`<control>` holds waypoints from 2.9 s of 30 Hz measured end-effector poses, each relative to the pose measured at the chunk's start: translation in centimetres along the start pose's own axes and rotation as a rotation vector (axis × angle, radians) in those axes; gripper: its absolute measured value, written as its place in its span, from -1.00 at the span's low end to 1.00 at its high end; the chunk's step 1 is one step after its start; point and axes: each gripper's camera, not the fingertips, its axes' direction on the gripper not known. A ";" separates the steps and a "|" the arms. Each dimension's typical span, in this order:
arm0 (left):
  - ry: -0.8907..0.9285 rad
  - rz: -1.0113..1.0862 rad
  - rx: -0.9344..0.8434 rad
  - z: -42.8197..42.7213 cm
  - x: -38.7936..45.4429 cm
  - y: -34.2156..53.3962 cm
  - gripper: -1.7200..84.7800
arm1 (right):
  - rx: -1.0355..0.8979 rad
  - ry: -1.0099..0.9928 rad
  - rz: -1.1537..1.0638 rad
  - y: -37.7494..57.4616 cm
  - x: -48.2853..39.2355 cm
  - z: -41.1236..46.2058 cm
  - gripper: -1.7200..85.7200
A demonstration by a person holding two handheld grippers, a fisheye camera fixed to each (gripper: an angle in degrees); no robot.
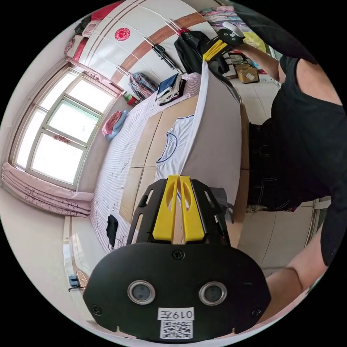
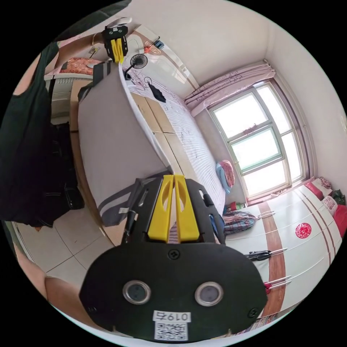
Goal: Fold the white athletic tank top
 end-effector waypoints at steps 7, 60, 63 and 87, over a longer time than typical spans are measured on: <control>0.332 -0.092 -0.098 21.2 -18.1 -3.8 -0.94 | -0.164 -0.300 0.105 -4.2 8.8 24.1 -0.98; -0.241 -0.558 -0.026 41.4 -13.5 14.9 -0.88 | 0.095 -0.438 0.584 -3.2 -8.2 34.2 -0.98; -0.173 -0.527 -0.080 43.4 -13.3 15.0 -0.83 | 0.153 -0.548 0.603 -5.5 -11.3 34.2 -0.97; 0.590 -1.385 -0.084 59.8 -28.1 35.3 -0.88 | 0.297 -0.738 0.188 -30.2 -27.4 33.8 -0.81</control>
